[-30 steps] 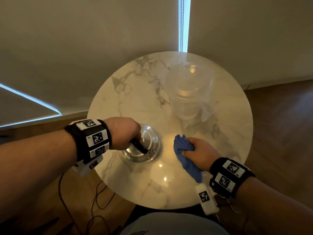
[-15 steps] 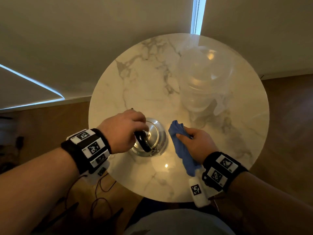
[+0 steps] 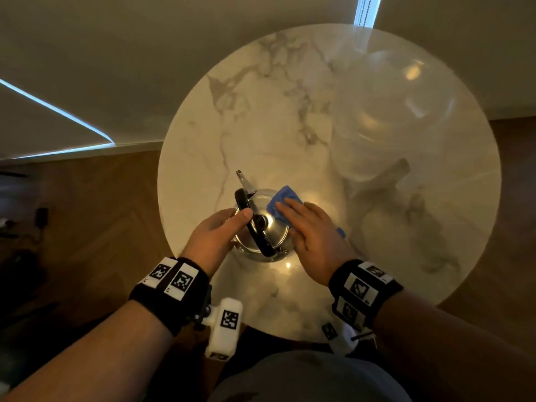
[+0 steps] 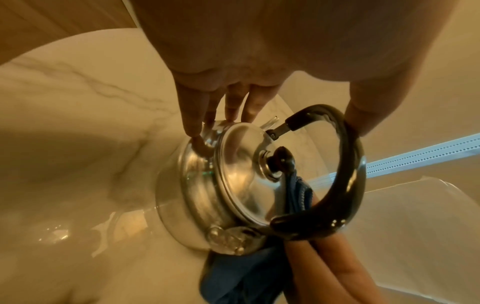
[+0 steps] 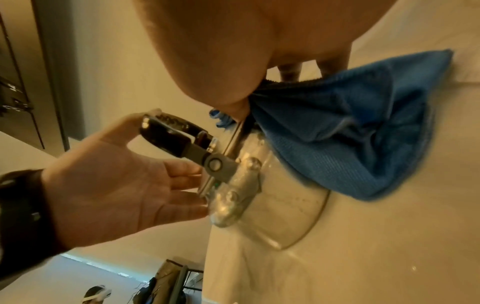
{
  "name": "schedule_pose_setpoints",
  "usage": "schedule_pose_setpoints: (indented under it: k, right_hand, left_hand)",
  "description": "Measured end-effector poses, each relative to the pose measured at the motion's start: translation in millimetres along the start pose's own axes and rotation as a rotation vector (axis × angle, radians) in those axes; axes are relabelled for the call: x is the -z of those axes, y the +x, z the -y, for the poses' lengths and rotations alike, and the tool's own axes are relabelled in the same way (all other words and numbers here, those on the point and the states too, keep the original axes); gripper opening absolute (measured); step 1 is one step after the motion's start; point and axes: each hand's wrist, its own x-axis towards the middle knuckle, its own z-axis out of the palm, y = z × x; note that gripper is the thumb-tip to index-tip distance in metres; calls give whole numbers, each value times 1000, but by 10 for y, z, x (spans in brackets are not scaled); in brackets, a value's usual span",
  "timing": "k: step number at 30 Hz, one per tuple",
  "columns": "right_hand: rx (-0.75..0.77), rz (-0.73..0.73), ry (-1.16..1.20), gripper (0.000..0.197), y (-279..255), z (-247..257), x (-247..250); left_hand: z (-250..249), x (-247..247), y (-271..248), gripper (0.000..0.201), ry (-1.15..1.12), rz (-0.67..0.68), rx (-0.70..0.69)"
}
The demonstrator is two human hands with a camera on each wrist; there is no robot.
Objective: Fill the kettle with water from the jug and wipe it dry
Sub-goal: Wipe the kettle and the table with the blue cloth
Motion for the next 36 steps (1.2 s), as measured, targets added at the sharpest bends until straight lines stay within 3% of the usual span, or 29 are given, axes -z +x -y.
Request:
schedule_pose_setpoints:
  k: [4, 8, 17, 21, 25, 30, 33, 36]
  right_hand:
    - [53, 7, 171, 44, 477, 158, 63]
    - [-25, 95, 114, 41, 761, 253, 153]
    - [-54, -25, 262, 42, 68, -257, 128]
    - [-56, 31, 291, 33, 512, -69, 148]
    - [-82, 168, 192, 38, 964, 34, 109]
    - [-127, 75, 367, 29, 532, -104, 215]
    - [-84, -11, 349, 38, 76, -209, 107]
    - [-82, -4, 405, 39, 73, -186, 109]
  left_hand:
    - [-73, 1, -30, 32, -23, 49, 1]
    - [-96, 6, -25, 34, 0, 49, 1]
    - [-97, -19, -10, 29, 24, 46, 6]
    - [-104, -33, -12, 31, 31, 22, 9]
    - [-99, -46, -18, 27, 10, -4, 24]
    - [-71, -55, 5, 31, -1, -22, 36]
    - [-66, -46, 12, 26, 1, -19, 22]
    - [-67, -34, 24, 29, 10, -22, 11]
